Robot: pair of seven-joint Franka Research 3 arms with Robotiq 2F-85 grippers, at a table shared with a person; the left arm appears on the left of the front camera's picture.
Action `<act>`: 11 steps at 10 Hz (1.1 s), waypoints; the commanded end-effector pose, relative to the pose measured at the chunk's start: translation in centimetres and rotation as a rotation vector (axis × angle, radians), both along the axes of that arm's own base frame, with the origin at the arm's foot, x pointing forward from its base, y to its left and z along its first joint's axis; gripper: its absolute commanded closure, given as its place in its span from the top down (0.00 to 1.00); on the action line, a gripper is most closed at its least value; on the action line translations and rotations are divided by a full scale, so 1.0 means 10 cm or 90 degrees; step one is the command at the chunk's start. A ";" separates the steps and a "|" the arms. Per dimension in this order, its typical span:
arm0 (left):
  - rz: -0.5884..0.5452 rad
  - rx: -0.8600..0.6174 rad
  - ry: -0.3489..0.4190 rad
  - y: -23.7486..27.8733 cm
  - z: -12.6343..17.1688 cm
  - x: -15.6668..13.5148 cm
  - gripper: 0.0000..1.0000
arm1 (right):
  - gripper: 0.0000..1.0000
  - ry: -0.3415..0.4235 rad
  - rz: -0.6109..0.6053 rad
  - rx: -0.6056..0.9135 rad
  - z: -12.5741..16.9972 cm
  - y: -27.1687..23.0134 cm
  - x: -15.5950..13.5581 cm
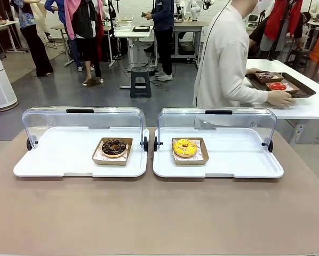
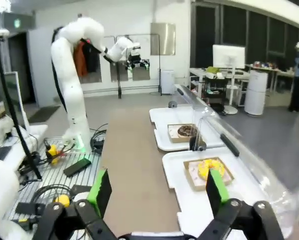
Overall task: Provide the desired donut to the person.
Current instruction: Place the picked Paper togo box onto the Handle tray extended by the person.
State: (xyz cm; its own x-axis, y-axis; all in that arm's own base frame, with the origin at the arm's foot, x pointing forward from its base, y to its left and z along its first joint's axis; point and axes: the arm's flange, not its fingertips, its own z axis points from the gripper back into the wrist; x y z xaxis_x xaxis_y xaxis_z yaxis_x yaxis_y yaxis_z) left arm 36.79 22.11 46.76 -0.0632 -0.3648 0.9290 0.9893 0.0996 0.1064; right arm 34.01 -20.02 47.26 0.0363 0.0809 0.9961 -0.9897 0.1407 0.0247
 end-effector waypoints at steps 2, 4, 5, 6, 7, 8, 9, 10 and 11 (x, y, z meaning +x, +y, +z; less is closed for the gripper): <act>-0.002 -0.004 -0.004 0.01 0.02 -0.01 1.00 | 1.00 0.001 -0.011 -0.013 0.12 -0.10 0.01; -0.002 -0.004 -0.004 0.01 0.02 -0.01 1.00 | 1.00 0.012 -0.013 -0.007 0.00 -0.13 -0.01; -0.002 -0.004 -0.004 0.01 0.02 -0.01 1.00 | 1.00 0.012 -0.013 -0.007 0.00 -0.13 -0.01; -0.002 -0.004 -0.004 0.01 0.02 -0.01 1.00 | 1.00 0.012 -0.013 -0.007 0.00 -0.13 -0.01; -0.002 -0.004 -0.004 0.01 0.02 -0.01 1.00 | 1.00 0.012 -0.013 -0.007 0.00 -0.13 -0.01; -0.002 -0.004 -0.004 0.01 0.02 -0.01 1.00 | 1.00 0.012 -0.013 -0.007 0.00 -0.13 -0.01; -0.002 -0.004 -0.004 0.01 0.02 -0.01 1.00 | 1.00 0.012 -0.013 -0.007 0.00 -0.13 -0.01; -0.002 -0.004 -0.004 0.01 0.02 -0.01 1.00 | 1.00 0.012 -0.013 -0.007 0.00 -0.13 -0.01; -0.002 -0.004 -0.004 0.01 0.02 -0.01 1.00 | 1.00 0.012 -0.013 -0.007 0.00 -0.13 -0.01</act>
State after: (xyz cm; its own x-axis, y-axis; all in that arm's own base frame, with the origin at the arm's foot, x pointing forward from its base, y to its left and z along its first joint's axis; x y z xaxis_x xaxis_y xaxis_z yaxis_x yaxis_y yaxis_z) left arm 36.80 22.10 46.77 -0.0634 -0.3649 0.9289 0.9894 0.0991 0.1065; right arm 34.12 -21.18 47.37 0.0688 0.0914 0.9934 -0.9828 0.1775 0.0518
